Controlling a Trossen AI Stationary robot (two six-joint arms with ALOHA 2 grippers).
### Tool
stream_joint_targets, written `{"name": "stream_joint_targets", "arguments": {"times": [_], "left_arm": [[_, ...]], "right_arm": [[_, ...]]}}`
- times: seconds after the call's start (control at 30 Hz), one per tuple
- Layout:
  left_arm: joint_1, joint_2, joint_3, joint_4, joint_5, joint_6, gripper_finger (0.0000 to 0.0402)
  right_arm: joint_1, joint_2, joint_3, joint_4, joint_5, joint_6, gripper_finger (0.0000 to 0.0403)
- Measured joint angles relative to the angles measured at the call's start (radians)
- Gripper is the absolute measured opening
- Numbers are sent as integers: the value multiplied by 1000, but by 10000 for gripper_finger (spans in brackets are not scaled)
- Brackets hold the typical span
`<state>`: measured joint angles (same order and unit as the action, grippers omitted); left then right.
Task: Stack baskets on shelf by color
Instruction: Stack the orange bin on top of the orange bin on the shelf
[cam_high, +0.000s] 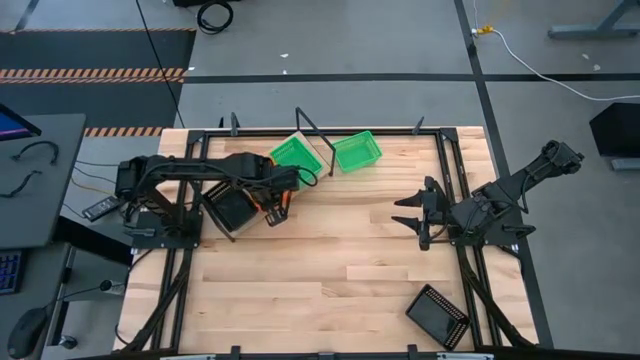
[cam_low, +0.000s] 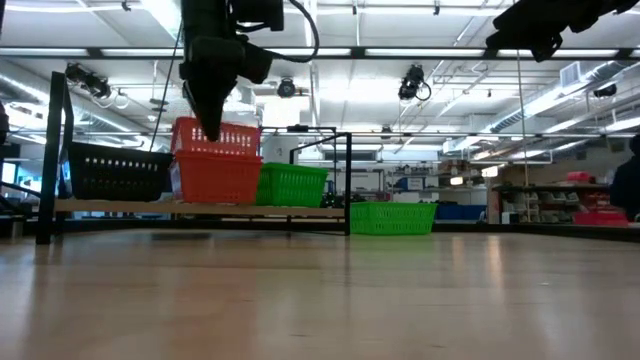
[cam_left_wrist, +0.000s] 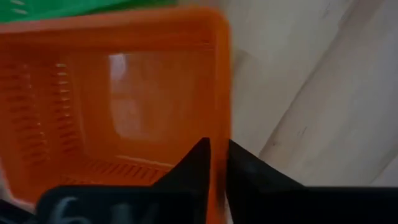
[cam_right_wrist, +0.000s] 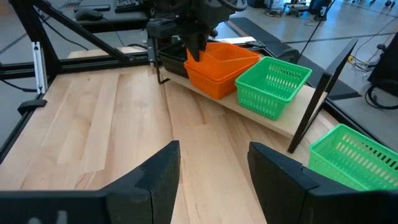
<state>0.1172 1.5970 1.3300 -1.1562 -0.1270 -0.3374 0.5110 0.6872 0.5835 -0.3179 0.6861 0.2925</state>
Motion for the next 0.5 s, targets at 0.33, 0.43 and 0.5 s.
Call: {"name": "stream_joint_targets", "arguments": {"times": [0.33,0.43,0.5], "left_arm": [[0,0,0,0,1,-18,121],[-3,0,0,12,30,-18,134],[-3,0,0,26,48,-18,141]], "right_arm": [[0,0,0,0,-7,4,194],[0,0,0,1,-7,4,194],[0,0,0,0,-7,4,194]]}}
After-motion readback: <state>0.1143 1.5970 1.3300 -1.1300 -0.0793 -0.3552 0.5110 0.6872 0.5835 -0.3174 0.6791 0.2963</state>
